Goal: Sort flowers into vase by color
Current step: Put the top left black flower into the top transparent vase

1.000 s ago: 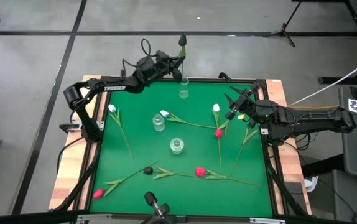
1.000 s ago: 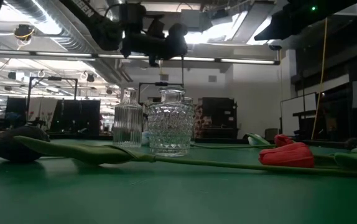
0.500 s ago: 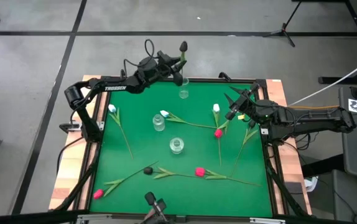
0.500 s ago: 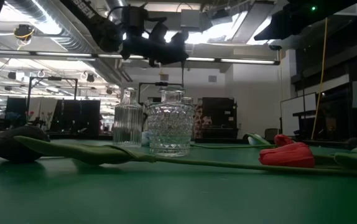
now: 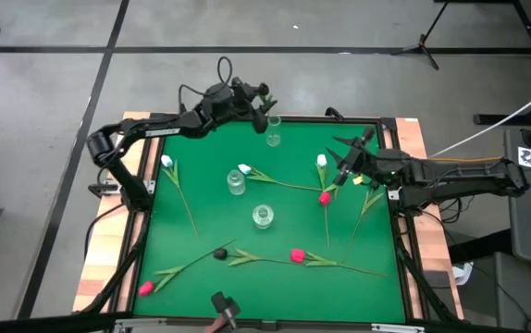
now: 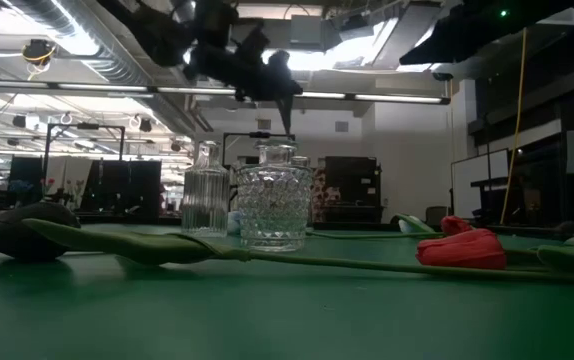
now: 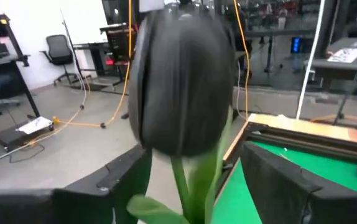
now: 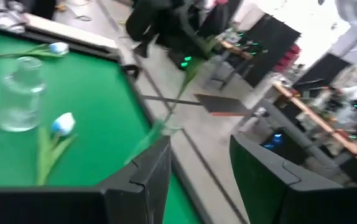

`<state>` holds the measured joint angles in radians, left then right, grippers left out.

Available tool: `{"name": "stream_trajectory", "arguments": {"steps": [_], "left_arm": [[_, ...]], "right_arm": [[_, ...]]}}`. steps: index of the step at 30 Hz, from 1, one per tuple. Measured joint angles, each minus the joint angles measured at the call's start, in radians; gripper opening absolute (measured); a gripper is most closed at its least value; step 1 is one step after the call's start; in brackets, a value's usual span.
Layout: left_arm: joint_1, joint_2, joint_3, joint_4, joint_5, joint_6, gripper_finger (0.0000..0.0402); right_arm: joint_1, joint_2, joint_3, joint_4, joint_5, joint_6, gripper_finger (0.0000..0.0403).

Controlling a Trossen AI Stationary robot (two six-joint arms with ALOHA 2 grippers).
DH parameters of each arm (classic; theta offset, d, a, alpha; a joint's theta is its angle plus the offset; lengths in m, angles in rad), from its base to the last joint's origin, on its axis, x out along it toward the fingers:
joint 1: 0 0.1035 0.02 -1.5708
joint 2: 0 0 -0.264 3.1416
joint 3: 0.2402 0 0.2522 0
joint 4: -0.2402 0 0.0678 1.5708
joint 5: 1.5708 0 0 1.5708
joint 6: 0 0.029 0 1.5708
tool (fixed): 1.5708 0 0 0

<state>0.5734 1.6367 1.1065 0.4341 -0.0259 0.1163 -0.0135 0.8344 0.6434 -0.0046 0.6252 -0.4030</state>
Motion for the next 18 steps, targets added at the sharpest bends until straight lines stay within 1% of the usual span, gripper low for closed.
{"name": "stream_trajectory", "arguments": {"steps": [6,10,14,18], "left_arm": [[0.001,-0.14,0.001,-0.254,-0.006,-0.025,0.0244],[0.001,-0.213,0.001,-0.378,-0.009,-0.037,0.0245],[0.001,-0.259,0.001,-0.452,-0.009,-0.044,0.0244],[0.001,-0.262,0.001,-0.454,-0.01,-0.039,0.0245]], "right_arm": [[0.0,0.109,0.0,0.008,-0.015,0.039,0.0166],[0.0,0.187,0.0,0.01,-0.017,0.063,0.0166],[0.0,0.233,0.0,-0.003,-0.047,0.074,0.0166],[0.0,0.237,0.0,0.0,-0.054,0.084,0.0166]]}}
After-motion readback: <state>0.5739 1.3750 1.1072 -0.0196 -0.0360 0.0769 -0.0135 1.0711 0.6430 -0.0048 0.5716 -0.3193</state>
